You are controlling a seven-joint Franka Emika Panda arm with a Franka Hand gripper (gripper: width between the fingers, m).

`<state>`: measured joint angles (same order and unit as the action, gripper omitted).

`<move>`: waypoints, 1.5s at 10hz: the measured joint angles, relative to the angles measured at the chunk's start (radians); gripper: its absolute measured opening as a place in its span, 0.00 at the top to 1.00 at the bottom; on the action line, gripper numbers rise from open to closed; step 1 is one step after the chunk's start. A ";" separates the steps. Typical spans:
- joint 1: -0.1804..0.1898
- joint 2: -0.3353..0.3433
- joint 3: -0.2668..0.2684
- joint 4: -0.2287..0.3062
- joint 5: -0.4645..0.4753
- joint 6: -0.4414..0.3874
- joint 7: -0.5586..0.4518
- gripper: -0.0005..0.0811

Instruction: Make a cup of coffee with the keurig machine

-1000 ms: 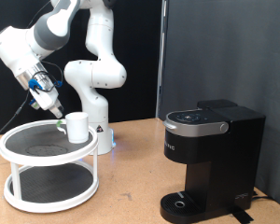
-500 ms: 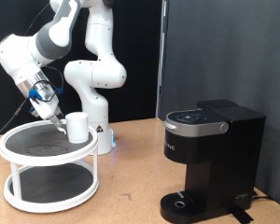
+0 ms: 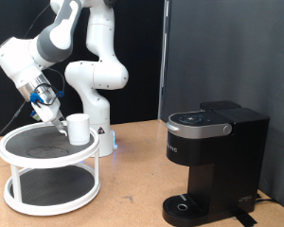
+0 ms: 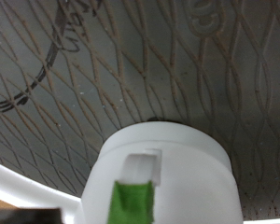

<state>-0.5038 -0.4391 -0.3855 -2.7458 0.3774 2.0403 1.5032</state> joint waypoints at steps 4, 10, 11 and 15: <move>0.000 0.000 0.000 -0.002 0.000 0.013 0.000 0.85; -0.007 -0.059 -0.024 0.022 0.037 -0.101 0.008 0.98; -0.007 -0.078 -0.014 0.025 0.036 -0.120 0.039 0.98; 0.012 -0.109 0.125 0.032 0.057 -0.118 0.260 0.98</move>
<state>-0.4914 -0.5479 -0.2606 -2.7142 0.4341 1.9222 1.7633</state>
